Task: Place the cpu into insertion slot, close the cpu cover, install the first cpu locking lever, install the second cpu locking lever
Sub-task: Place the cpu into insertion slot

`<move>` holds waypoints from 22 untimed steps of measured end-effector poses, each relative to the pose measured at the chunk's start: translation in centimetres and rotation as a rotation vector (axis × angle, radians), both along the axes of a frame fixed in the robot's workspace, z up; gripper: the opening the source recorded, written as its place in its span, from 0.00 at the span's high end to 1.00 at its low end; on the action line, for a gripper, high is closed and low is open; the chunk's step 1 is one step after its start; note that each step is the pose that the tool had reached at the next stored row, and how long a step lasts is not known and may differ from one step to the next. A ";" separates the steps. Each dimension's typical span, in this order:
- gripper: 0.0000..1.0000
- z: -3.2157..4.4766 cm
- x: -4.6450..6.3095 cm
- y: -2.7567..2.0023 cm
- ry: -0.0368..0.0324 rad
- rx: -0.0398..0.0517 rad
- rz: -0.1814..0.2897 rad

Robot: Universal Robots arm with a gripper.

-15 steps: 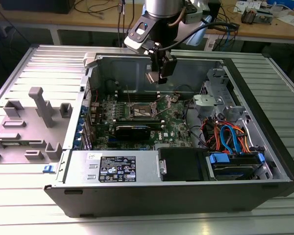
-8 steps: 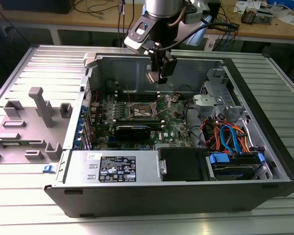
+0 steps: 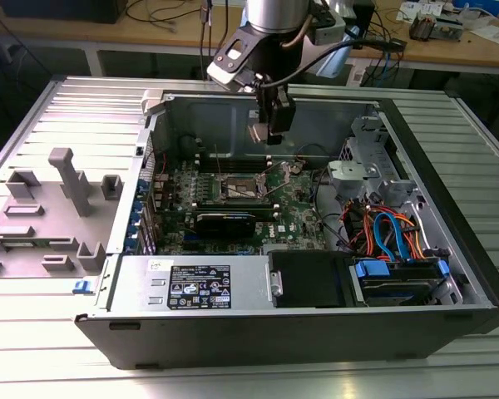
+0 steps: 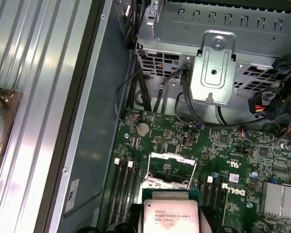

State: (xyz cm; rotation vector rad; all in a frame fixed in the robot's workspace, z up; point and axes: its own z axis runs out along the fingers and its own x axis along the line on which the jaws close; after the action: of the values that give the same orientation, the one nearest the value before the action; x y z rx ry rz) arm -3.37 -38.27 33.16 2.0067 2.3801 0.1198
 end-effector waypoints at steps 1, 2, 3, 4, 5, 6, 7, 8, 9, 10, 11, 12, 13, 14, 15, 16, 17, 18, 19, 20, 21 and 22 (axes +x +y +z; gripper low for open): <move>0.46 -0.07 0.0 0.00 0.0013 -0.0001 -0.009; 0.46 -0.18 0.0 0.00 0.0031 0.0000 -0.020; 0.46 -0.40 -0.1 0.00 0.0073 -0.0001 -0.031; 0.46 -0.56 -0.1 0.00 0.0101 0.0001 -0.036; 0.46 -0.65 -0.1 0.00 0.0133 0.0000 -0.041; 0.46 -0.79 -0.1 0.00 0.0247 -0.0002 -0.054; 0.46 -0.97 -0.1 0.00 0.0324 -0.0003 -0.067; 0.46 -1.13 -0.1 0.00 0.0382 -0.0003 -0.077; 0.46 -1.22 -0.1 0.00 0.0401 -0.0003 -0.083; 0.46 -1.32 -0.1 0.00 0.0422 -0.0002 -0.090; 0.46 -1.43 -0.1 0.00 0.0449 -0.0002 -0.098; 0.46 -1.52 -0.1 0.00 0.0465 -0.0002 -0.105; 0.46 -1.58 -0.1 0.00 0.0482 -0.0001 -0.109; 0.46 -1.61 -0.1 0.00 0.0500 -0.0002 -0.113; 0.46 -1.66 -0.1 0.00 0.0504 -0.0002 -0.117; 0.46 -1.67 -0.1 -0.01 0.0504 -0.0002 -0.118; 0.46 -1.69 -0.1 -0.01 0.0504 -0.0001 -0.118; 0.46 -1.70 -0.1 -0.01 0.0503 0.0000 -0.118; 0.46 -1.71 -0.1 -0.01 0.0503 0.0000 -0.118; 0.46 -1.72 -0.1 -0.01 0.0503 -0.0001 -0.118; 0.46 -1.72 -0.1 -0.01 0.0503 0.0000 -0.118; 0.46 -1.72 -0.1 -0.01 0.0503 0.0000 -0.118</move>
State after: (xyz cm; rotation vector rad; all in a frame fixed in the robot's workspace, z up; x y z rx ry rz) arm -3.47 -38.28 31.44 2.1694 2.2820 0.0674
